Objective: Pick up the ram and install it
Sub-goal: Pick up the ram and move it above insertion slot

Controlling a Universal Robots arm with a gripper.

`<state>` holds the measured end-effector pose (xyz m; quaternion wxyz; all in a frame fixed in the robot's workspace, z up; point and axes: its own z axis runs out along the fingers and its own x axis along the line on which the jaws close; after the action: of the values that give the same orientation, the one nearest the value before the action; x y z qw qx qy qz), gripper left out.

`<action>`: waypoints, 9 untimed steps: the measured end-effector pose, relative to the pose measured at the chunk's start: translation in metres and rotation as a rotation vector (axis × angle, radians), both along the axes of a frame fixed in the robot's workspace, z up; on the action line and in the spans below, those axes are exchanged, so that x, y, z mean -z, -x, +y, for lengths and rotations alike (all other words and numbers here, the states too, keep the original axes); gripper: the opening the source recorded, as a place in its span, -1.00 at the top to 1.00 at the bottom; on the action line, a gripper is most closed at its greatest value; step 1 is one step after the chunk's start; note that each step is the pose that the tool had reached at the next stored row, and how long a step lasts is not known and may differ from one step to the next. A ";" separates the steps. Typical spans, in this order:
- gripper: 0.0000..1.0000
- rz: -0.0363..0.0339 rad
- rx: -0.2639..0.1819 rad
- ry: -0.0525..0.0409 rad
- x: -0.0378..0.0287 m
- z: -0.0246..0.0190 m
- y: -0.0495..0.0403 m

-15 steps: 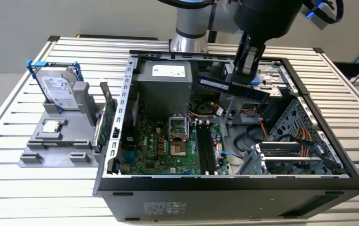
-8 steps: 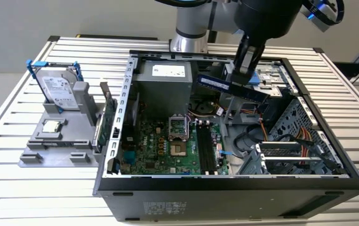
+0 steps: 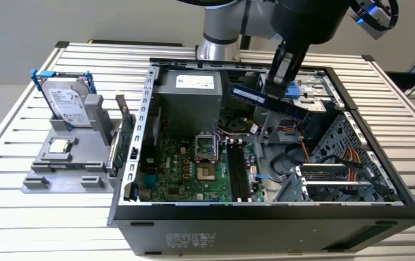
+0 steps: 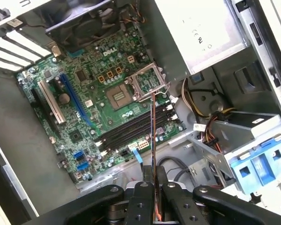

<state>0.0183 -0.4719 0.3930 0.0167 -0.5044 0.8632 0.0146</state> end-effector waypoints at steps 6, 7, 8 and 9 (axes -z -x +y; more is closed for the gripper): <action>1.00 0.0000 0.056 0.0000 0.0000 0.0000 0.0000; 1.00 0.0000 0.066 0.0000 0.0000 0.0000 0.0000; 1.00 0.0000 0.075 0.0000 0.0000 0.0000 0.0000; 1.00 0.0000 0.085 0.0000 0.0000 0.0000 0.0000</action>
<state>0.0183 -0.4719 0.3931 0.0173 -0.4675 0.8837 0.0138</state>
